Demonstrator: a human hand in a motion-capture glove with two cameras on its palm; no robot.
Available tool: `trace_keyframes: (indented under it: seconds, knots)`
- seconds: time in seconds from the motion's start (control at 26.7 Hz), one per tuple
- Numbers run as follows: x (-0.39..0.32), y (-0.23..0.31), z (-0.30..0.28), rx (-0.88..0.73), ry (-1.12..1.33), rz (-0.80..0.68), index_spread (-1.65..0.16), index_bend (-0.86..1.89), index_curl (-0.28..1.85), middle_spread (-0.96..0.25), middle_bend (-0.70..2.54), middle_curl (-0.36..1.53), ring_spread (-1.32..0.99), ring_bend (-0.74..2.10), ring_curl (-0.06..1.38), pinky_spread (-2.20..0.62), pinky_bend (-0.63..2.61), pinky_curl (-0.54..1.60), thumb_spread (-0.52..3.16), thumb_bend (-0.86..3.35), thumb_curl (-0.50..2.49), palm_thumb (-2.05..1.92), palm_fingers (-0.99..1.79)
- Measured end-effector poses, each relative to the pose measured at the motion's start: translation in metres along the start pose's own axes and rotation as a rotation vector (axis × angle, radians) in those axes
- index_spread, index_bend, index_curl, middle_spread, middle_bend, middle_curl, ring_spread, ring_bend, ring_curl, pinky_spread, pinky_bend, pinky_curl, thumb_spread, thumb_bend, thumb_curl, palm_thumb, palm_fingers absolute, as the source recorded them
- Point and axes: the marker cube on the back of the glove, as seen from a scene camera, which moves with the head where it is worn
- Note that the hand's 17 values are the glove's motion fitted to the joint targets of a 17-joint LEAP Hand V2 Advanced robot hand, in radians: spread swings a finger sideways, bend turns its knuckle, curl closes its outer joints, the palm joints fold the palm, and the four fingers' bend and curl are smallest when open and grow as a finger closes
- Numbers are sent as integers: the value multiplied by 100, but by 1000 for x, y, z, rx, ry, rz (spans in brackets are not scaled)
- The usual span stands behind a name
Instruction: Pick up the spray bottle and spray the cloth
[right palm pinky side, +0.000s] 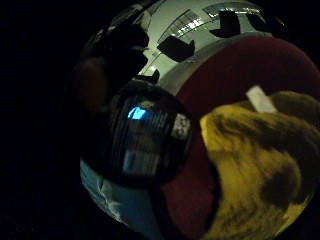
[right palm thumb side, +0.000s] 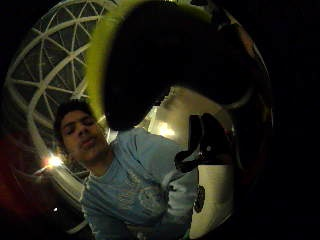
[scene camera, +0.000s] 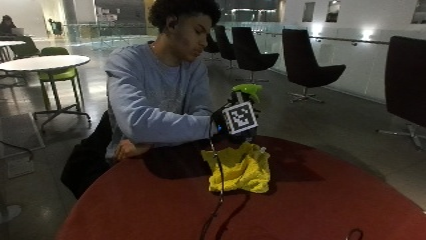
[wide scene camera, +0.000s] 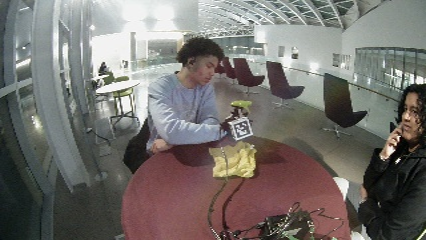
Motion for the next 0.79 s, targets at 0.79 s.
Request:
trace_keyframes:
  seconds: [0.79]
  knots:
    - [13, 259, -194, 229, 309, 418, -32, 17, 37, -6, 31, 44, 1, 26, 35, 27, 16, 25, 109, -2, 56, 83, 65]
